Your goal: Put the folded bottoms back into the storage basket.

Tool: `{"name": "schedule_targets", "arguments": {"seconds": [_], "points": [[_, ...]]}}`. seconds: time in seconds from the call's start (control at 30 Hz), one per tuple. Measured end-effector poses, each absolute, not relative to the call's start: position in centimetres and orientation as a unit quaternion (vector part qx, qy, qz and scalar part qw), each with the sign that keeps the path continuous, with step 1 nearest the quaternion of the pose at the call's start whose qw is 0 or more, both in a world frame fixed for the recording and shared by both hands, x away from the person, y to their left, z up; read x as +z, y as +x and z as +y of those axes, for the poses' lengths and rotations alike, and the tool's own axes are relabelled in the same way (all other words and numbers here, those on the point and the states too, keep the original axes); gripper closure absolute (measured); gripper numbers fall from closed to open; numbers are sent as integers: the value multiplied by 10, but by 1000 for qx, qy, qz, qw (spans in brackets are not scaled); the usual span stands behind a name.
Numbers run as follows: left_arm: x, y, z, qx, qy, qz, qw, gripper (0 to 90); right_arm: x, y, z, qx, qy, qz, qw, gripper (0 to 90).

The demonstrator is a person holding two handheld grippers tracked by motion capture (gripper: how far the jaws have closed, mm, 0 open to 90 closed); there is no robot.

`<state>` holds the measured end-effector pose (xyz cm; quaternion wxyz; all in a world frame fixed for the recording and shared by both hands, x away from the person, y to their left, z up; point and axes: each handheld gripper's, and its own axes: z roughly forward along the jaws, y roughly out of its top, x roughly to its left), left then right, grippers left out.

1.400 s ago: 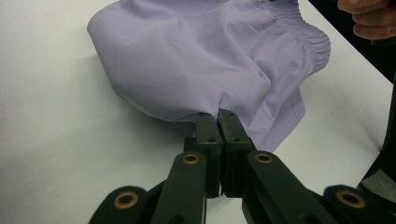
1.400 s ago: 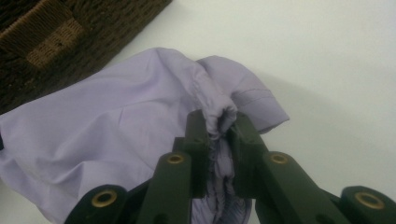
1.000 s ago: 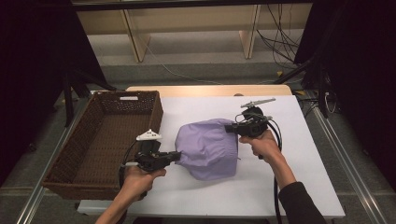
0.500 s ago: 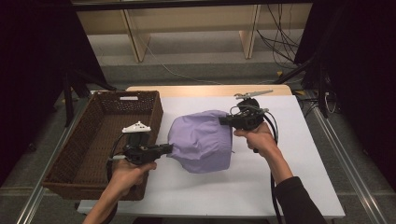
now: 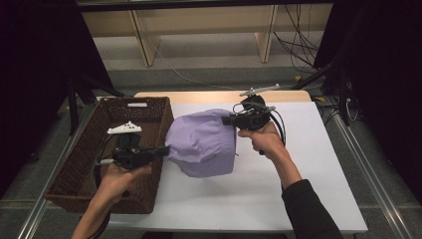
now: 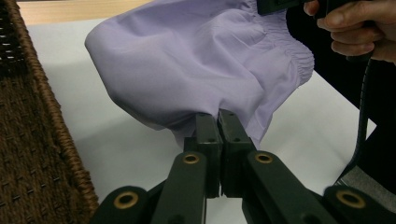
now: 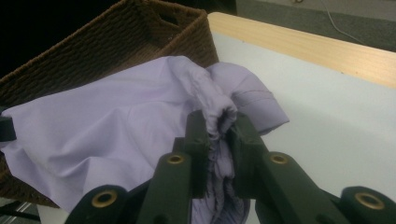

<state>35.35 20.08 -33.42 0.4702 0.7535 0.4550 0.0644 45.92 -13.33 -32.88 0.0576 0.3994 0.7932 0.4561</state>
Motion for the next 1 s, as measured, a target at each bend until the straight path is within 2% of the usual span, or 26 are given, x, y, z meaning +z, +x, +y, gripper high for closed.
{"name": "schedule_targets", "arguments": {"seconds": [1.0], "points": [[-310, 352, 246, 87, 731, 466, 490, 883, -300, 469, -90, 470, 377, 796, 59, 802]]}}
